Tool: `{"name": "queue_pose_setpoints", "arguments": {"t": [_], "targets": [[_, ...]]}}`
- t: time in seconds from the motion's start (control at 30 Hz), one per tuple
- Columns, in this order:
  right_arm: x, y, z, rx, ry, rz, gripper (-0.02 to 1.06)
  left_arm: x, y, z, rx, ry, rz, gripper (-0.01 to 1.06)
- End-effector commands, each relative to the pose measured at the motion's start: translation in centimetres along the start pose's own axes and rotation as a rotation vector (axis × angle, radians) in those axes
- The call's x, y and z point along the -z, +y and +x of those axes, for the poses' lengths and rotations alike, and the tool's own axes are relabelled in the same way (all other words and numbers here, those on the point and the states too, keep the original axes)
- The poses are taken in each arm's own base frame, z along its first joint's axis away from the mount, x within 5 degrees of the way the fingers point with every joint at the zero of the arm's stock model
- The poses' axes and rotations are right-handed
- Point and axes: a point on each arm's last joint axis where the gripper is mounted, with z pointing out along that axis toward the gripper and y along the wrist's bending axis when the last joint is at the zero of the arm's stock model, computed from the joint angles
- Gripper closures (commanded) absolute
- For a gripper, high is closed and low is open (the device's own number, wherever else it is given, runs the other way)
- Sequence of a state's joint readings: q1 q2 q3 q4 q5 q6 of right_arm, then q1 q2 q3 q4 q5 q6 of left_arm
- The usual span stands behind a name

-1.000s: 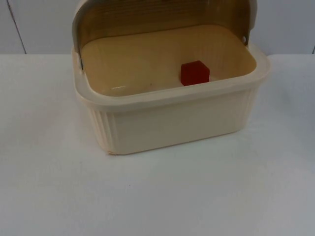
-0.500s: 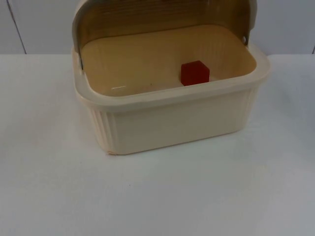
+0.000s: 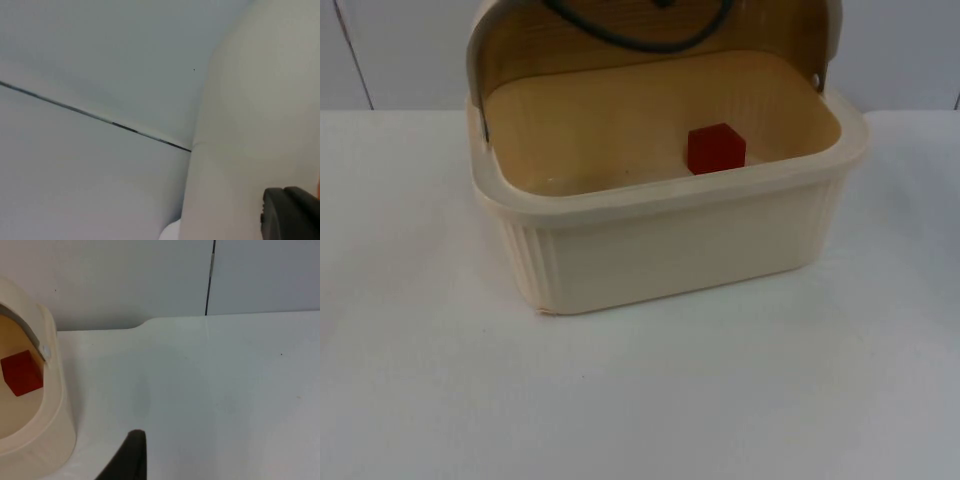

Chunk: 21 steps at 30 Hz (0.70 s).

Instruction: Open the box lid with the left hand, place the block into the box with the right hand, then close the box lid with the left hand.

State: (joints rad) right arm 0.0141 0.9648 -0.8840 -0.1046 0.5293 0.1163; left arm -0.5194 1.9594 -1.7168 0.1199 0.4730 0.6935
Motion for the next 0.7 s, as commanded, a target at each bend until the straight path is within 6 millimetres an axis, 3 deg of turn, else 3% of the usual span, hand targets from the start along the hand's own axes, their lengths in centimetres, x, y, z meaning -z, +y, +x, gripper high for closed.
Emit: {"name": "queue_pose_setpoints", "arguments": {"t": [0.0, 0.67], "targets": [[0.2, -0.1, -0.1, 0.004, -0.004, 0.004, 0.0, 0.1, -0.1, -0.3, 0.012, -0.012, 0.007, 1.05], [0.2, -0.1, -0.1, 0.004, -0.004, 0.004, 0.0, 0.0, -1.6, 0.1, 0.011, 0.071, 0.121, 1.05]]}}
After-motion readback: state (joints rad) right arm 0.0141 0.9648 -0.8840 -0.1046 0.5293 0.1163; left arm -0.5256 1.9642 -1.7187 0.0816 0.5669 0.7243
